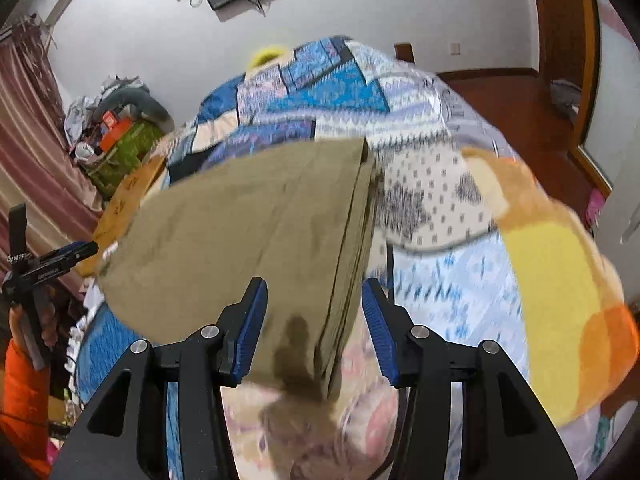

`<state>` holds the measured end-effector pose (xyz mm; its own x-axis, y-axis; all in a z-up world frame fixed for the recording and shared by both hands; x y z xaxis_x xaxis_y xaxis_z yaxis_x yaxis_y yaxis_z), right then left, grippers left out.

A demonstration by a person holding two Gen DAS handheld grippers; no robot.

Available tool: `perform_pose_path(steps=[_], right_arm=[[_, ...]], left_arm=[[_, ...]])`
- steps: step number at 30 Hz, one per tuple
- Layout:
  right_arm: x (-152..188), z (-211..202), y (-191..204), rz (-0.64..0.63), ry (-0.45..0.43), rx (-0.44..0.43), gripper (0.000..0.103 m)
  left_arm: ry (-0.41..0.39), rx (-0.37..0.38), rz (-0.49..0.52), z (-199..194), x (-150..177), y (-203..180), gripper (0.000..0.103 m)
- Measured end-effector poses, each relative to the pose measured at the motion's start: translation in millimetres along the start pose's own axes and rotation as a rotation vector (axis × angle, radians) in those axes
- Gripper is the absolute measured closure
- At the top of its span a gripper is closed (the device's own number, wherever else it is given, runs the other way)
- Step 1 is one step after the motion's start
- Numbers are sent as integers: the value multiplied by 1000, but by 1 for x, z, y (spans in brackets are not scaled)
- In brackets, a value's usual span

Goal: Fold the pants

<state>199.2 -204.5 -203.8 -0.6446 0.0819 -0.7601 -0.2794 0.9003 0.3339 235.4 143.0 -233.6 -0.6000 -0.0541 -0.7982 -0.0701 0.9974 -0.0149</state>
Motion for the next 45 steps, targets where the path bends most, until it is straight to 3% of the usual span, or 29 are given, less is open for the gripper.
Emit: perform_pose_path(steps=[6, 13, 22, 29, 31, 32, 34, 39, 45], right_arm=[[-44, 24, -8, -46, -49, -9, 56], [-82, 77, -21, -70, -77, 3, 49], [-89, 175, -45, -49, 38, 0, 49], [-73, 249, -71, 43, 198, 29, 50], [-67, 260, -75, 89, 231, 11, 69], [-61, 267, -77, 96, 259, 13, 74], [-56, 270, -75, 63, 269, 20, 86], [-51, 267, -64, -64, 258, 74, 91], [-47, 264, -53, -190, 267, 139, 91]], left_arm=[[-11, -23, -6, 33, -35, 10, 17], [66, -13, -7, 93, -45, 10, 16], [205, 57, -60, 151, -30, 14, 16], [237, 108, -124, 164, -16, 17, 9], [226, 131, -115, 164, -14, 16, 15], [214, 142, -102, 163, -14, 14, 20], [199, 157, -92, 160, -13, 10, 39], [122, 36, -118, 155, -8, 10, 44], [111, -12, -112, 153, -8, 11, 42]])
Point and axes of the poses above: each gripper's, at about its wrist camera, not at the fingertips, and z roughly the way its jaws point, y to its left, x to its underside, the point moved 6 cm from there along z, roughly the way its jaws point, and after that the axes turned 15 degrees about -y, right-handed, at the moved point
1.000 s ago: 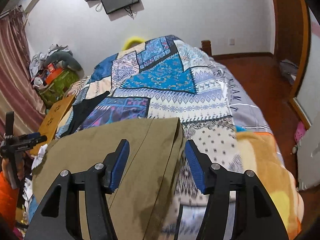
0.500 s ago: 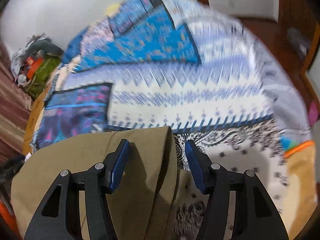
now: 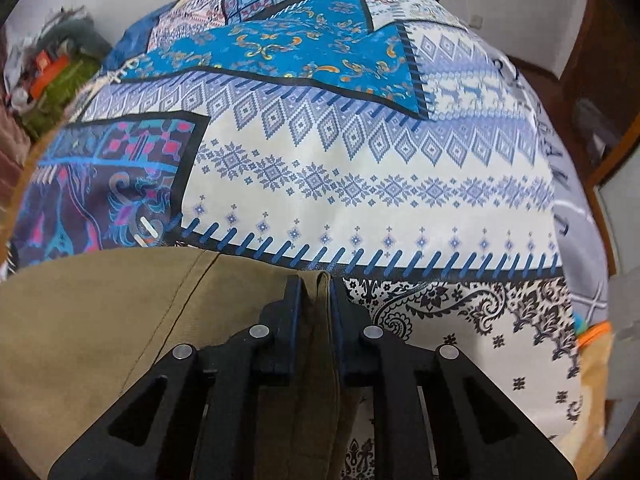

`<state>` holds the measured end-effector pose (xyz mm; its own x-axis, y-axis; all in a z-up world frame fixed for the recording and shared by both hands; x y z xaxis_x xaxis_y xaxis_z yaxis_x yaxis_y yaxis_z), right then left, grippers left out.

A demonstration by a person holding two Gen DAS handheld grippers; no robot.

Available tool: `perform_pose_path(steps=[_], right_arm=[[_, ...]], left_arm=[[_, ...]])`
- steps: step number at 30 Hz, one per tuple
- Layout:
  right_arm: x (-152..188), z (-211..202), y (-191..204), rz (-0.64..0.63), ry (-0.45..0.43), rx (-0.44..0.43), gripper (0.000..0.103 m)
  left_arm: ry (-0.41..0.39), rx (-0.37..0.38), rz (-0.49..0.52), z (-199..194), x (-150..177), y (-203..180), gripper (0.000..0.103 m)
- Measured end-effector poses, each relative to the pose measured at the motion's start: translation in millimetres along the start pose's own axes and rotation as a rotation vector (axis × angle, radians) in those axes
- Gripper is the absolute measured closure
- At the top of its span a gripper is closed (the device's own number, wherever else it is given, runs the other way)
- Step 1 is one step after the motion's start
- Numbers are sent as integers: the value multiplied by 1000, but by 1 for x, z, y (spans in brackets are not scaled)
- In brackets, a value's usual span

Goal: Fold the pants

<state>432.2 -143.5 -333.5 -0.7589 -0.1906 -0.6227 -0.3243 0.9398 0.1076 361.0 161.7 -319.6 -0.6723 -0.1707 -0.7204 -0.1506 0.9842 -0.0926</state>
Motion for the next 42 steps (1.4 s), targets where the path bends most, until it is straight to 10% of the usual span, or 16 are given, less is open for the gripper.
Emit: perform_pose_path(steps=[11, 21, 33, 42], right_arm=[[-35, -87, 15, 54, -105, -77, 87], [-57, -145, 128, -19, -229, -261, 27], [22, -80, 183, -258, 52, -269, 25], [46, -115, 152, -257, 26, -253, 19]], left_arm=[[-124, -75, -2, -69, -43, 26, 40], [-137, 65, 9, -88, -56, -17, 8], [146, 72, 47, -13, -1, -45, 8], [95, 47, 146, -42, 22, -47, 7]])
Point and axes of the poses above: each gripper's, at about its wrist camera, not at the fingertips, and z roughly the way its jaws point, y to its left, x to its underside, the point moved 6 cm from there along z, roughly the way its jaws point, and after that the axes turned 15 degrees about -y, right-handed, at the moved point
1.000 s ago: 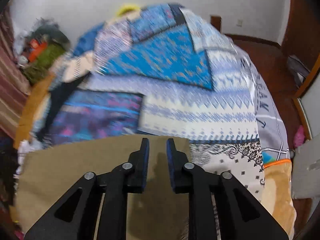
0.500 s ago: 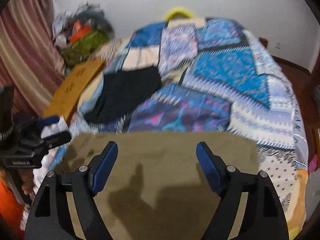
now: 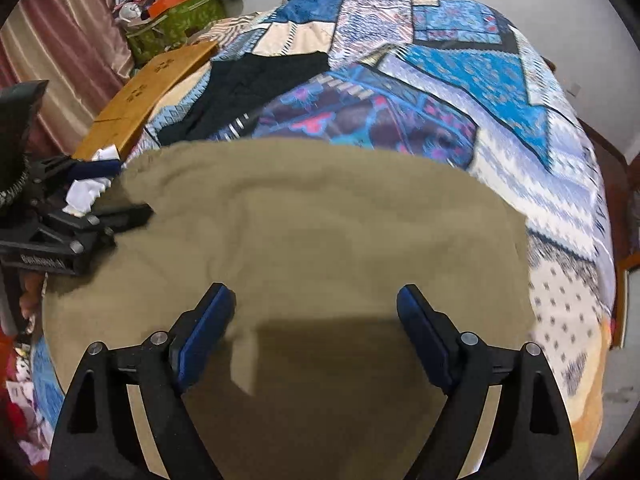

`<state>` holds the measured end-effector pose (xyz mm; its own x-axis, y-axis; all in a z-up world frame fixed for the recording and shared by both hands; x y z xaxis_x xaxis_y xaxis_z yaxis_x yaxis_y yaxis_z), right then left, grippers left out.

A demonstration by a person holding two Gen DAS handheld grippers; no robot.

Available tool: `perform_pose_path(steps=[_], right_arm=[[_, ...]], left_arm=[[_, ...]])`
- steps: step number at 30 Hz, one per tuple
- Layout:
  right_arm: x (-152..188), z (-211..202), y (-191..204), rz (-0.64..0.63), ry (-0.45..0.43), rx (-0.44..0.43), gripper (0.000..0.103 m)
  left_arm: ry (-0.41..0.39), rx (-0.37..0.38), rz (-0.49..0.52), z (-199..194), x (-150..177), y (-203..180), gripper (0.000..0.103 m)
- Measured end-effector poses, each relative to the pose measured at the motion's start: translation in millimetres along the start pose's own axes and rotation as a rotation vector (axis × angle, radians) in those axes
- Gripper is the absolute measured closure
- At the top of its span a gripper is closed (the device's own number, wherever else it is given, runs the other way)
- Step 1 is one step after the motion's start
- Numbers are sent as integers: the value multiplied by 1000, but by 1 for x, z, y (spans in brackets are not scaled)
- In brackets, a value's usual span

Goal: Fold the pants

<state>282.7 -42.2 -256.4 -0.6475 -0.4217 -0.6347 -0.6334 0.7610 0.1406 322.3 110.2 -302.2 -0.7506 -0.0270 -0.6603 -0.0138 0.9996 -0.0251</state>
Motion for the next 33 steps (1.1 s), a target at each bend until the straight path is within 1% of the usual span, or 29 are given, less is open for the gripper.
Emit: perform_pose_path(steps=[4, 7, 9, 12, 17, 21, 26, 29, 32, 33], right_arm=[[18, -17, 0, 6, -14, 18, 18], [32, -36, -2, 17, -42, 35, 18], [40, -45, -3, 26, -45, 36, 18], [55, -58, -2, 49, -59, 44, 17], [77, -78, -2, 112, -105, 61, 16], [86, -89, -1, 138, -122, 70, 16], [79, -98, 5, 117, -118, 88, 16], [62, -109, 19, 79, -187, 82, 16], [44, -114, 35, 47, -253, 65, 16], [39, -114, 41, 40, -272, 58, 16]], left_arm=[[-12, -8, -10, -19, 12, -3, 7], [-10, 2, 1, -32, 25, -9, 6], [-21, -11, 13, -41, 34, -13, 6], [-43, -30, 16, -53, 44, -17, 5], [-64, -33, -4, -69, 59, -19, 5], [-84, -45, 8, -80, 63, -21, 5], [-87, -37, -36, -97, 65, -16, 5], [-91, -17, -106, -108, 66, -8, 5], [-67, 29, -171, -114, 72, -4, 5], [-62, 34, -183, -115, 74, -3, 5]])
Point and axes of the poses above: each gripper's, at about its wrist camera, not at the fingertips, and z roughly the way its jaws point, y to its left, x to its underside, the point moved 6 cm from there along z, roughly the way its jaws point, and after that the axes turned 15 degrees about -y, right-handed, at the moved point
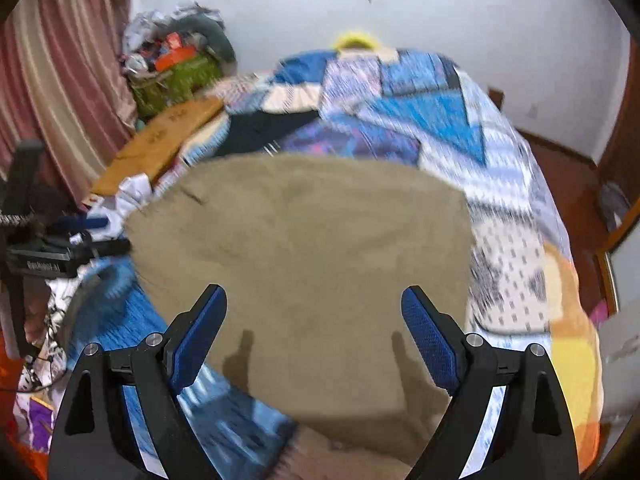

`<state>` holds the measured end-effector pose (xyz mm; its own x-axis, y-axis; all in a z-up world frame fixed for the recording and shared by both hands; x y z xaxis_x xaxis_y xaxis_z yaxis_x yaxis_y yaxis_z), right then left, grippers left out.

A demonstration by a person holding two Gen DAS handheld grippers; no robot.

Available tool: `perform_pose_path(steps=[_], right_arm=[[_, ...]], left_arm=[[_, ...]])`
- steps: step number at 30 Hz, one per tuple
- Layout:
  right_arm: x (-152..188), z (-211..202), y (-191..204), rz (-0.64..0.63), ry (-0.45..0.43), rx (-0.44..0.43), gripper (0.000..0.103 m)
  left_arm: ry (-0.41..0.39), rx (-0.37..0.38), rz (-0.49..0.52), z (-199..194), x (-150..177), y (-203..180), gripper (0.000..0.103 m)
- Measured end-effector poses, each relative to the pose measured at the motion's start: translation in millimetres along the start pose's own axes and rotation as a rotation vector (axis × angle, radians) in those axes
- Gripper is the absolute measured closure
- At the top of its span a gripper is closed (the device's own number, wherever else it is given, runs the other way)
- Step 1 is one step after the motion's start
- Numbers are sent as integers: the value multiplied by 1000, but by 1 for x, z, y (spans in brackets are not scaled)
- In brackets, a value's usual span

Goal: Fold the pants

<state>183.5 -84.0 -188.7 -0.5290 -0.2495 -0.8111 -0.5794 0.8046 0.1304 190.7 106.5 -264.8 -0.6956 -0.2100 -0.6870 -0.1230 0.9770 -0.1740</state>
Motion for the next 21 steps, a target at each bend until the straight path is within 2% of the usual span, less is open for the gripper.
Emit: perform_pose_path(steps=[2, 5, 9, 11, 14, 17, 21], right_arm=[[-6, 6, 11, -7, -29, -13, 16], [-3, 23, 21, -1, -21, -28, 16], [15, 46, 22, 7, 52, -22, 16], [33, 55, 23, 8, 116, -35, 16], [38, 48, 27, -39, 83, -32, 16], [39, 44, 25, -25, 83, -45, 16], [39, 44, 26, -25, 75, -49, 15]], left_arm=[[18, 13, -20, -1, 6, 2, 5], [48, 51, -51, -2, 17, 2, 5], [95, 119, -136, 2, 27, 1, 5], [129, 178, -196, 7, 30, -1, 5], [130, 216, -247, 11, 26, -2, 5], [134, 294, -344, 19, 18, -1, 4], [136, 350, -469, 35, 8, 3, 1]])
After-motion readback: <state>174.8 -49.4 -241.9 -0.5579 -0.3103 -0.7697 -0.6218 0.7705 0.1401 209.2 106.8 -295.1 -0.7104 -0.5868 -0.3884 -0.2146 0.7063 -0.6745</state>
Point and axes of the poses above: each gripper's, at about its wrist camera, not at the fingertips, and z roughly the way its jaws point, y to its left, x to its underside, the point moved 6 cm from there along z, roughly the way its jaws point, and after that the axes turned 15 degrees about -y, right-handed, at the moved point
